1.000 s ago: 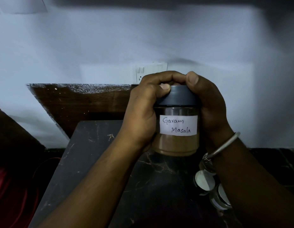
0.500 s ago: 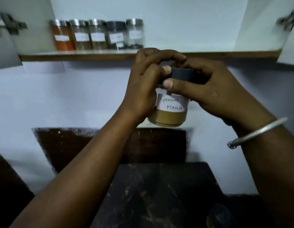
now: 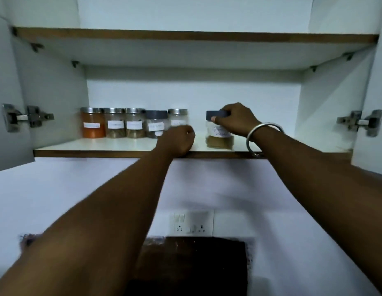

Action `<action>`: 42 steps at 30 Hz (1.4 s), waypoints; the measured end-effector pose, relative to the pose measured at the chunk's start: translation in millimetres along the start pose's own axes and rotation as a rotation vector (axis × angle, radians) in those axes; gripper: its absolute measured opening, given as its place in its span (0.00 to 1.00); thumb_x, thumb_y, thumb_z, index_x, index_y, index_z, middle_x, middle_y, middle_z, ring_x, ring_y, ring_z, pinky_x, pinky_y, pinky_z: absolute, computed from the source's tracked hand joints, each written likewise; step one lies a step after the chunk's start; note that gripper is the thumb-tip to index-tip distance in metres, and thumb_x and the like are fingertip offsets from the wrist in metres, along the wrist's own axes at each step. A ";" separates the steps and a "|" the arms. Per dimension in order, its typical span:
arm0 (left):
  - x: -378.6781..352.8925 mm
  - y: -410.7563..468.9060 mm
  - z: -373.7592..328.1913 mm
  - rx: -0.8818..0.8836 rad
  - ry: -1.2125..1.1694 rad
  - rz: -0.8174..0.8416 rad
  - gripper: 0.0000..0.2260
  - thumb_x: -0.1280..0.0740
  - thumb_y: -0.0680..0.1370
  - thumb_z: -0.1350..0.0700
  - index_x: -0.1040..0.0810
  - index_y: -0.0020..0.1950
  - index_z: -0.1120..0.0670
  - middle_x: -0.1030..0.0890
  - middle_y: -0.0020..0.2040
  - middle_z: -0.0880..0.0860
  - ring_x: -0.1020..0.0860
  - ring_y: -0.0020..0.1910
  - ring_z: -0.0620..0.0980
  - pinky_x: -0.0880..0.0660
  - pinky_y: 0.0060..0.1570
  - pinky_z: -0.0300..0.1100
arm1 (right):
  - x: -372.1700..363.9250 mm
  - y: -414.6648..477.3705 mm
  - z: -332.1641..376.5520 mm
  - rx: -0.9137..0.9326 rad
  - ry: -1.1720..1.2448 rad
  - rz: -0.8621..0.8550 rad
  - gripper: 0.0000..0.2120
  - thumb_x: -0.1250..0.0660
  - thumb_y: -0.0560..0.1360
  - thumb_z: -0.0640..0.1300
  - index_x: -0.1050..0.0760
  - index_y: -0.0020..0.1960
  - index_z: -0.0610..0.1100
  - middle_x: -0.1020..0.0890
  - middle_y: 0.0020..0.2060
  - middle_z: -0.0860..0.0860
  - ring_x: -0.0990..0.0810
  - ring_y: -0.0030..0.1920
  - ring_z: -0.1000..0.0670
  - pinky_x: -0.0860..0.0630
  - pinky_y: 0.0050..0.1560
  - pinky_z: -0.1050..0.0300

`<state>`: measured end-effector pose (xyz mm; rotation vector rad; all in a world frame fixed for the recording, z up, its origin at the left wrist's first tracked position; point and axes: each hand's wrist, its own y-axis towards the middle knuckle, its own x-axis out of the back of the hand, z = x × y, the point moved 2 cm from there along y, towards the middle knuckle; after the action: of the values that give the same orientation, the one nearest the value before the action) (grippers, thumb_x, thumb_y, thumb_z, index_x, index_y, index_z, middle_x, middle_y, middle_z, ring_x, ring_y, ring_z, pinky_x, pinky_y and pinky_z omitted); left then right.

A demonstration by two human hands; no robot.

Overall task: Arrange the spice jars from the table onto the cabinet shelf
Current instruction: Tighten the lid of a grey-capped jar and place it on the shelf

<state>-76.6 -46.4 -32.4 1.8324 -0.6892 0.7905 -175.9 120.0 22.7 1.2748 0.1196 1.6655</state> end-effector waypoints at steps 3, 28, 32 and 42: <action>-12.5 5.1 4.0 -0.016 0.139 0.073 0.16 0.43 0.79 0.50 0.18 0.57 0.49 0.18 0.61 0.53 0.21 0.57 0.58 0.22 0.56 0.53 | -13.3 35.7 -14.3 -0.043 -0.006 0.062 0.18 0.28 0.76 0.54 0.17 0.57 0.40 0.15 0.53 0.42 0.18 0.56 0.41 0.23 0.52 0.51; -29.1 20.9 15.1 -0.104 0.231 0.037 0.17 0.44 0.79 0.46 0.22 0.64 0.45 0.24 0.65 0.55 0.25 0.62 0.60 0.28 0.56 0.52 | -90.9 138.4 -13.8 -0.082 0.006 0.190 0.21 0.32 0.79 0.50 0.23 0.67 0.40 0.20 0.65 0.41 0.22 0.64 0.40 0.22 0.63 0.42; -28.9 21.6 16.4 -0.100 0.205 0.017 0.17 0.44 0.78 0.46 0.20 0.61 0.45 0.23 0.63 0.54 0.24 0.60 0.59 0.25 0.56 0.52 | -97.3 135.6 -20.3 -0.122 0.111 0.252 0.38 0.29 0.78 0.49 0.45 0.82 0.47 0.31 0.76 0.43 0.28 0.72 0.39 0.27 0.69 0.42; -18.4 12.6 9.7 -0.074 0.029 -0.088 0.14 0.42 0.74 0.48 0.18 0.51 0.46 0.17 0.51 0.49 0.20 0.51 0.53 0.32 0.42 0.43 | -76.5 70.9 -29.1 -0.311 0.186 0.547 0.31 0.28 0.72 0.64 0.29 0.69 0.52 0.28 0.62 0.53 0.27 0.57 0.51 0.26 0.56 0.56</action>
<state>-95.5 -57.9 -42.4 1.7686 -0.6070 0.7237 -247.0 41.4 0.2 0.9601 -0.3974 2.1648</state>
